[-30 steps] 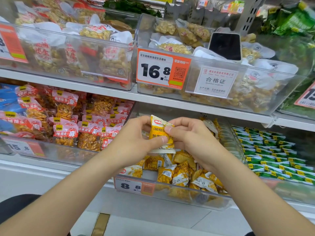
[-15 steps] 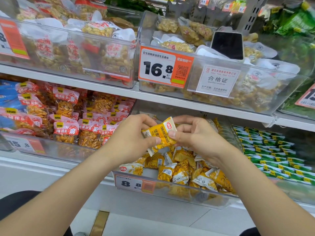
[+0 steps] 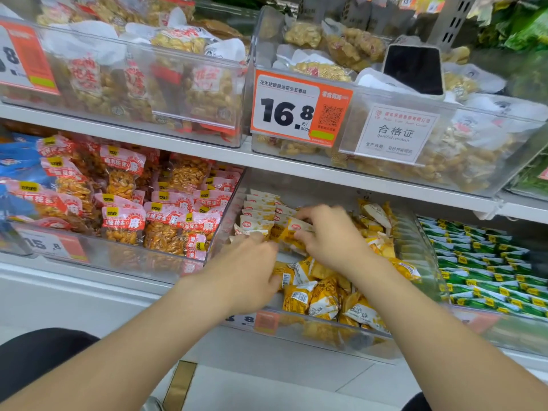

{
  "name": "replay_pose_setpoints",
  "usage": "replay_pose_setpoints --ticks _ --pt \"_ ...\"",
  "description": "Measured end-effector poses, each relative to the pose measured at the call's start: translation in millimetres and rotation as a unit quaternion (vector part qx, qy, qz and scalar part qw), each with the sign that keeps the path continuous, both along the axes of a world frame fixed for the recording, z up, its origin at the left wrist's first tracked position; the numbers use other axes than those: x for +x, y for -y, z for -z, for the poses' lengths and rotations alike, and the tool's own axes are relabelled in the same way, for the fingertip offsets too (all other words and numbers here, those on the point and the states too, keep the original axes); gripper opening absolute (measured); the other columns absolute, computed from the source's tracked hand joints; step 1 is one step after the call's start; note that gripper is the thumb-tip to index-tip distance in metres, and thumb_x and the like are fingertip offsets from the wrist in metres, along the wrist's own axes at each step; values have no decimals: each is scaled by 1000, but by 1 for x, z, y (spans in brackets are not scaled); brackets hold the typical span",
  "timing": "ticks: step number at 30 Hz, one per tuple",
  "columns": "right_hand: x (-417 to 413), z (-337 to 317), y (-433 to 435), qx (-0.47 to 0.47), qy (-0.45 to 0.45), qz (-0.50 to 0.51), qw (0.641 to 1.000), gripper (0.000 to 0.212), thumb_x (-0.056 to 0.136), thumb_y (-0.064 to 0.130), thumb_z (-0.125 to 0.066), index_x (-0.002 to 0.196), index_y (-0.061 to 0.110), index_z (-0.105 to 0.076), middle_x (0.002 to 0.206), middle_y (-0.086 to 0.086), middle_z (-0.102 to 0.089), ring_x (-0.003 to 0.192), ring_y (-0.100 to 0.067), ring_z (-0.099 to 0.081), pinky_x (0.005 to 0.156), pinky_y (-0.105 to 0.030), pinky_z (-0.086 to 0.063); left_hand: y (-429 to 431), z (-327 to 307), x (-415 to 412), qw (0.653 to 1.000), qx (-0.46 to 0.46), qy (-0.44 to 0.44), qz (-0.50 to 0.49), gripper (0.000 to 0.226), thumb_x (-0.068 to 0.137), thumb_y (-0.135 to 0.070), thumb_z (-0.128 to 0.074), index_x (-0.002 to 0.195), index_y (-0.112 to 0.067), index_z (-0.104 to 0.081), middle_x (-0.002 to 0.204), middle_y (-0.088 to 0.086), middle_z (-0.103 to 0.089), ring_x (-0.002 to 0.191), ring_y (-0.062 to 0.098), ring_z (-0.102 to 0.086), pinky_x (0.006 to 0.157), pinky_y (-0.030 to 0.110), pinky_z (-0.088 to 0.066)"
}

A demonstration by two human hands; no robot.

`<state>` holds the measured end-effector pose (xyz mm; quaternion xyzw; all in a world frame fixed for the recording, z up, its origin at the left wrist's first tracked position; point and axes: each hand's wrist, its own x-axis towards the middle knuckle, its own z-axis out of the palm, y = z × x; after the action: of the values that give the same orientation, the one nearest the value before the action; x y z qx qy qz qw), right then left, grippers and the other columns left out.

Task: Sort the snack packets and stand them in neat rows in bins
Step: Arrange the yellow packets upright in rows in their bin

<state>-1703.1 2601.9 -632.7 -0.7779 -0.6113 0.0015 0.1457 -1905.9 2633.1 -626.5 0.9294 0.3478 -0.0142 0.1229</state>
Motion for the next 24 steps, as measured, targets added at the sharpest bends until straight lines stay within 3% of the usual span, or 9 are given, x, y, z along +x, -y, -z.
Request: replay_pose_setpoints --ticks 4,8,9,12,14,18,21,24 --pt "-14 13 -26 -103 9 -48 994 19 93 24 -77 110 26 -69 107 -3 -65 110 -28 -63 81 -31 -43 -5 0 0 996 6 -82 38 44 103 -46 -52 135 -16 -57 135 8 -47 134 31 -42 105 50 -48" --pt "-14 9 -39 -90 -1 -15 996 37 94 28 -78 129 23 -68 128 -9 -63 122 -31 -58 99 -36 -48 -7 -1 1 995 11 -88 45 39 104 -42 -53 130 -13 -58 132 12 -47 132 33 -44 103 48 -47" --pt "-14 8 -39 -82 21 -5 996 40 93 32 -78 131 23 -66 130 -10 -63 122 -33 -58 98 -39 -51 -7 0 2 995 13 -86 45 38 104 -41 -53 128 -13 -59 131 12 -48 131 33 -44 102 47 -47" --pt "-18 3 -33 -49 170 40 983 50 87 50 -80 123 19 -63 119 -9 -65 108 -34 -65 78 -36 -48 -7 0 2 996 22 -75 48 35 104 -40 -53 124 -12 -60 127 11 -50 127 32 -47 100 46 -47" --pt "-20 -2 -32 -46 208 37 976 48 86 52 -78 117 19 -64 113 -7 -65 102 -33 -66 74 -35 -46 -8 2 1 996 22 -64 53 34 104 -40 -54 122 -12 -61 124 12 -51 125 32 -48 100 46 -48" --pt "-20 -5 -24 -127 82 -118 981 24 82 45 -81 86 24 -70 86 7 -64 87 -21 -66 70 -36 -57 -9 1 -4 997 23 -23 64 28 102 -38 -55 108 -11 -63 113 11 -57 113 29 -54 94 43 -51" --pt "-27 3 -10 -194 78 -166 964 41 70 59 -86 80 22 -68 74 7 -63 71 -16 -61 59 -39 -57 -8 -2 -9 998 28 25 55 28 101 -34 -57 78 -19 -48 93 6 -59 92 27 -60 81 46 -55" --pt "-32 12 -6 -206 118 -145 961 56 62 65 -90 84 19 -65 77 2 -62 71 -18 -56 58 -38 -54 -7 -2 -12 997 28 49 46 35 99 -33 -58 70 -23 -42 80 3 -57 84 28 -62 75 47 -56"
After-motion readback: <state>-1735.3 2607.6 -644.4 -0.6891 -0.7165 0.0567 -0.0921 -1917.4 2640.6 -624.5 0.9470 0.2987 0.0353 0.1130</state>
